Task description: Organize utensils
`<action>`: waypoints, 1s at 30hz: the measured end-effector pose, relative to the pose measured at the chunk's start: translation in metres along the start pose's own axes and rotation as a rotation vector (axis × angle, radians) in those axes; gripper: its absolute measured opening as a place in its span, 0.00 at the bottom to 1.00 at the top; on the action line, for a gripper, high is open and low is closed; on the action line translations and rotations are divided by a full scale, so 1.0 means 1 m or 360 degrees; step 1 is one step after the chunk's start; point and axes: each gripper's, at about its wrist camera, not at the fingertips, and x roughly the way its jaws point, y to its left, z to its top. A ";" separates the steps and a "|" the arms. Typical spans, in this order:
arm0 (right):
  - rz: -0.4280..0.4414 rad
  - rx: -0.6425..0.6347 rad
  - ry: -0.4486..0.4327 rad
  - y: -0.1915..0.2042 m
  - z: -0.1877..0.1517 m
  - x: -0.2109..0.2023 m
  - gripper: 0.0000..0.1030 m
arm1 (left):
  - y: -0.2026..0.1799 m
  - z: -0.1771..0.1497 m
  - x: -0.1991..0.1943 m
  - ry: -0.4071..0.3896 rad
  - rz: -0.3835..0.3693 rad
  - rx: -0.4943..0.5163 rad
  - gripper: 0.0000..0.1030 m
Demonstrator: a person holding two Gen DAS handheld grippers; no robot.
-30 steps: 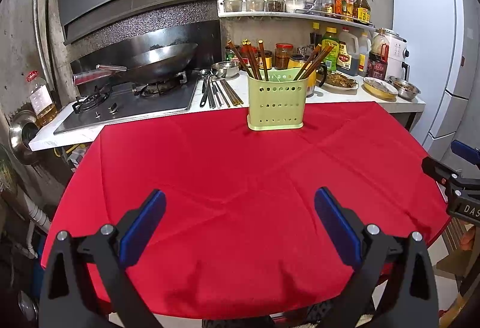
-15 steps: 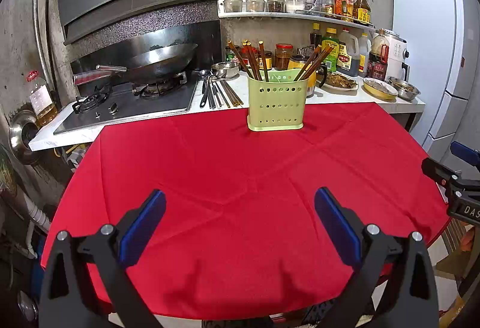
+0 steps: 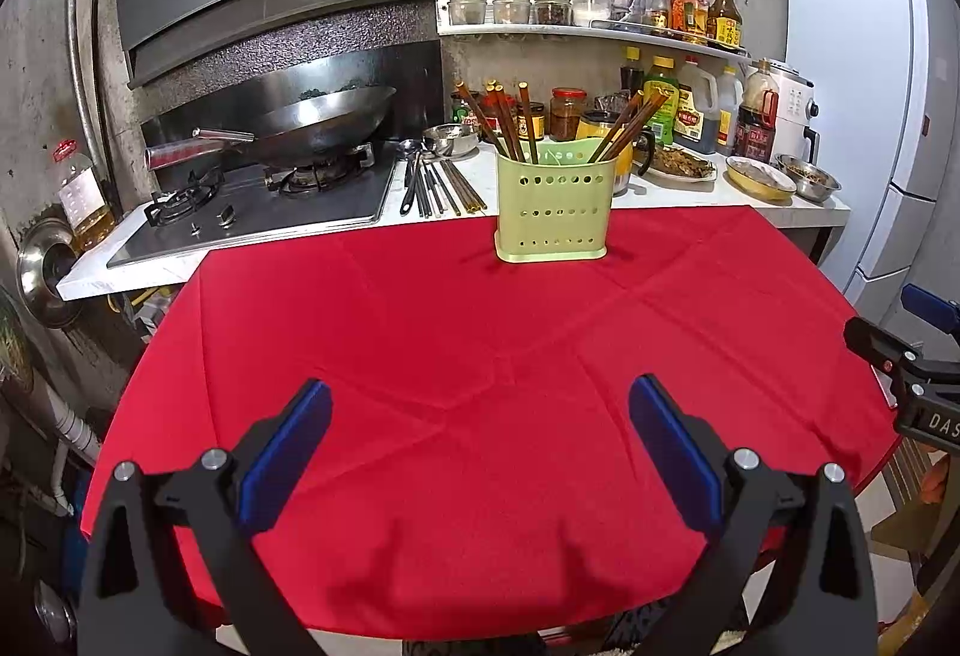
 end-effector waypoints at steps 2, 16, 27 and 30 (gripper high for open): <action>-0.0001 0.0001 0.0001 0.000 0.000 0.000 0.94 | 0.001 0.000 0.000 0.0000 -0.0002 0.0001 0.94; 0.0001 0.0003 0.0000 -0.002 0.001 0.000 0.94 | 0.003 0.001 0.000 -0.0002 0.0001 0.0000 0.94; 0.0000 0.0003 0.0007 -0.004 0.003 -0.001 0.94 | 0.007 0.002 0.000 0.0015 -0.0007 -0.0005 0.94; -0.0001 0.0004 0.0009 -0.004 0.003 -0.001 0.94 | 0.008 0.003 0.000 0.0011 0.0008 -0.0010 0.94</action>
